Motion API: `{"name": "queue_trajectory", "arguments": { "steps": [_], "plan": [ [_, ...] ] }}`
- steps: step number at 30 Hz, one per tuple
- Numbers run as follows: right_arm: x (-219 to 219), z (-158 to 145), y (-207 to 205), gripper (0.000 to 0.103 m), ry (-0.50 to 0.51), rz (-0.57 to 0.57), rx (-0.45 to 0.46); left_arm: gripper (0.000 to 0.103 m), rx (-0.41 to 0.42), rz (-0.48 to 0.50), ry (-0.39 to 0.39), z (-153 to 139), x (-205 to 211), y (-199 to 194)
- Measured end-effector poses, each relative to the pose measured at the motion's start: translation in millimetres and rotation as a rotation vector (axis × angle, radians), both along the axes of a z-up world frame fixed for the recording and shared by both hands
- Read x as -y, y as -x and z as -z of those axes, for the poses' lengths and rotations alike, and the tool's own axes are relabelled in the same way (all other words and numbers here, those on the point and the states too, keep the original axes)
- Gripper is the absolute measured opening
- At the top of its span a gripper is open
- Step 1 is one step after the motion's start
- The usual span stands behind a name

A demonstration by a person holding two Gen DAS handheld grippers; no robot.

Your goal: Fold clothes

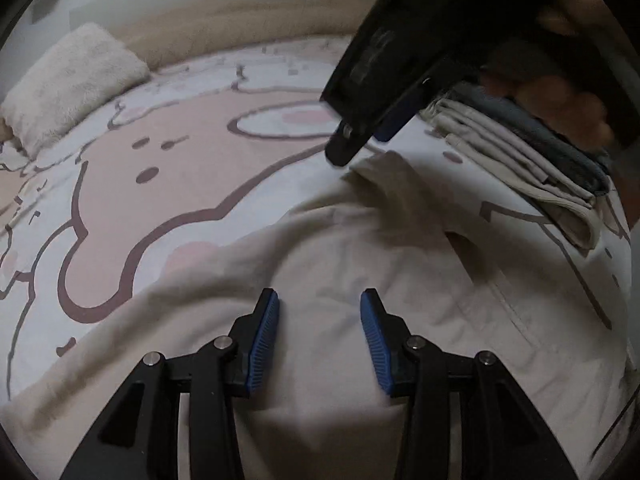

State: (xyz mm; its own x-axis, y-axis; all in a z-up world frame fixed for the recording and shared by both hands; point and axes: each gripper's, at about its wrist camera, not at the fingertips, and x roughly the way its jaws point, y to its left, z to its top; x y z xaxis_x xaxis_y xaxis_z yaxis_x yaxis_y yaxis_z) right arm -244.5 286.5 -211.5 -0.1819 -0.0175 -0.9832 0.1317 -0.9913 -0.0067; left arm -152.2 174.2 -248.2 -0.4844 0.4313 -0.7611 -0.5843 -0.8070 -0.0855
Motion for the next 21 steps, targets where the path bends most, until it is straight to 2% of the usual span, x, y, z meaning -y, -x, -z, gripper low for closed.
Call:
{"name": "queue_trajectory", "arguments": {
  "steps": [1,3,6,8,11,13,16,17,21],
  "plan": [
    [3,5,2,0.047,-0.028,-0.006,0.022,0.042,0.010,-0.002,-0.021,0,3,1],
    [5,13,2,0.039,-0.073,-0.019,0.058,0.042,0.033,-0.006,-0.063,1,8,5],
    [5,21,-4,0.025,-0.124,-0.042,0.087,0.042,0.051,-0.010,-0.099,2,12,8],
    [4,22,-8,0.008,-0.142,-0.051,0.084,0.042,0.054,-0.010,-0.108,3,12,10],
    [-3,17,-16,0.006,-0.126,-0.028,0.045,0.042,0.056,-0.010,-0.121,4,12,11],
    [-18,9,-21,0.005,-0.070,0.026,0.014,0.042,0.064,-0.010,-0.139,5,14,13],
    [-55,-2,-28,0.004,0.052,0.164,-0.011,0.042,0.083,-0.013,-0.166,8,19,15],
    [-69,-5,-30,0.000,0.056,0.215,-0.027,0.042,0.083,-0.013,-0.167,8,19,15],
    [-120,-19,-37,0.000,0.081,0.396,-0.084,0.042,0.075,-0.012,-0.156,8,18,12]
  ]
}}
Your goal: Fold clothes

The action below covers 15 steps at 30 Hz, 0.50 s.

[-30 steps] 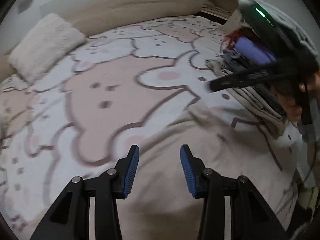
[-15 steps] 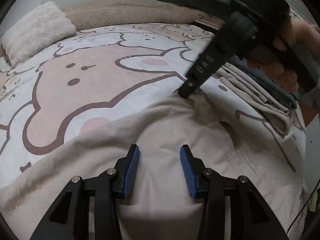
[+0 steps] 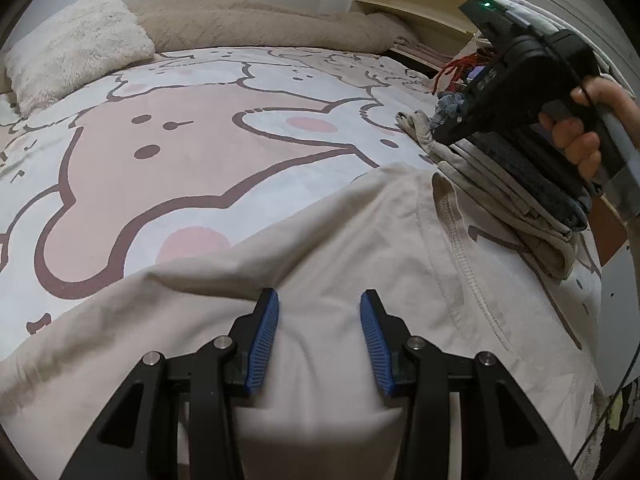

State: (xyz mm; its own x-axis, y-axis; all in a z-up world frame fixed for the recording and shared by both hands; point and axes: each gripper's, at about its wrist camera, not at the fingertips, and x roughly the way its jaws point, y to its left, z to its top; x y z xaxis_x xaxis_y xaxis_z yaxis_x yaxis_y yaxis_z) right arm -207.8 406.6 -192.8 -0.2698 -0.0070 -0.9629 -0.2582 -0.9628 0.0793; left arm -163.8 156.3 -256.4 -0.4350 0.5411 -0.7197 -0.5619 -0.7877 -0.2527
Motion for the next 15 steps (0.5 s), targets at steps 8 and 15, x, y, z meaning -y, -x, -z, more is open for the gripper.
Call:
{"name": "queue_trajectory", "arguments": {
  "steps": [8,15],
  "plan": [
    [81,8,11,0.000,0.165,-0.279,0.015,0.042,-0.003,0.000,-0.005,0,1,0],
    [65,40,4,0.000,-0.052,-0.276,0.085,0.042,-0.014,-0.001,0.012,-5,-1,-2]
  ]
}}
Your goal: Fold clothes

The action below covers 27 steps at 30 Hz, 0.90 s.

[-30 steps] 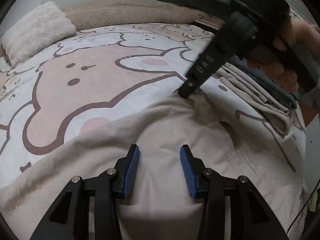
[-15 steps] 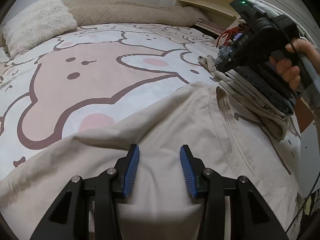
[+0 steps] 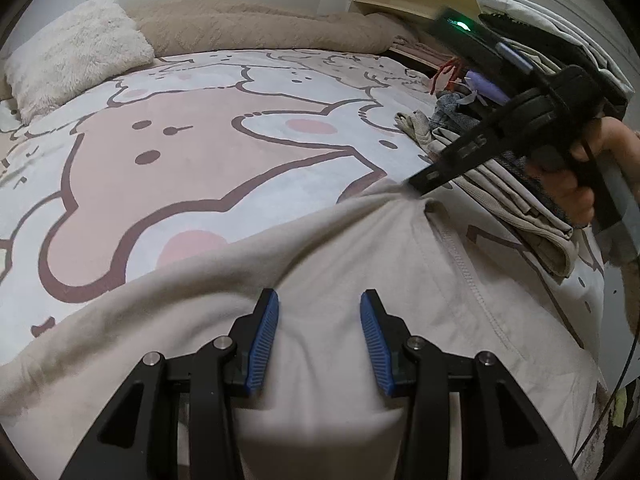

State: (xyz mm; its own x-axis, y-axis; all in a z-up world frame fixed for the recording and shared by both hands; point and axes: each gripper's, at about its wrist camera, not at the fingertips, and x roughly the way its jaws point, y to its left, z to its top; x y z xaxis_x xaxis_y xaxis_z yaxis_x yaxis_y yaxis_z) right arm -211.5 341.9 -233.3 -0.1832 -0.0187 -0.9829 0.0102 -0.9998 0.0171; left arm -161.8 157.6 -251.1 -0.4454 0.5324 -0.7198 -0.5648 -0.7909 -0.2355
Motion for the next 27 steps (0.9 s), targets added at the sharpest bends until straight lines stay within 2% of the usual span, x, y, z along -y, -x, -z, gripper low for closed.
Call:
{"name": "queue_trajectory", "arguments": {
  "steps": [3,4,5,8,10,12,15,16,20,24,25,27],
  "plan": [
    [-33,-22,-12,0.000,-0.108,0.100,-0.059,0.043,0.079,0.035,-0.055,-17,6,-3],
    [-35,-29,-17,0.000,-0.118,0.105,-0.080,0.043,0.100,0.064,-0.070,-27,9,-8],
    [-27,-35,-21,0.000,-0.080,0.080,-0.096,0.043,0.095,0.093,-0.063,-37,12,-16],
    [-4,-51,-35,0.000,0.031,0.004,-0.144,0.048,0.079,0.142,0.033,-56,26,-41],
    [25,-55,-45,0.000,0.110,-0.089,-0.158,0.048,0.127,0.143,0.096,-52,40,-59],
    [62,-46,-42,0.000,0.175,-0.172,-0.147,0.048,0.155,0.177,0.161,-40,44,-81],
    [97,-21,-38,0.000,0.191,-0.258,-0.102,0.048,0.185,0.259,0.243,-18,43,-120],
    [105,-12,-37,0.000,0.185,-0.276,-0.082,0.049,0.152,0.282,0.262,-13,41,-138],
    [66,6,-34,0.000,0.205,-0.195,-0.062,0.052,0.050,0.308,0.266,-18,37,-180],
    [-7,-2,-36,0.000,0.191,0.048,-0.087,0.052,0.079,0.396,0.257,-25,33,-207],
    [-19,-7,-40,0.000,0.182,0.094,-0.098,0.055,0.081,0.406,0.261,-29,35,-211],
    [-14,-27,-57,0.000,0.096,0.059,-0.162,0.055,0.086,0.424,0.268,-39,38,-220]
  ]
}}
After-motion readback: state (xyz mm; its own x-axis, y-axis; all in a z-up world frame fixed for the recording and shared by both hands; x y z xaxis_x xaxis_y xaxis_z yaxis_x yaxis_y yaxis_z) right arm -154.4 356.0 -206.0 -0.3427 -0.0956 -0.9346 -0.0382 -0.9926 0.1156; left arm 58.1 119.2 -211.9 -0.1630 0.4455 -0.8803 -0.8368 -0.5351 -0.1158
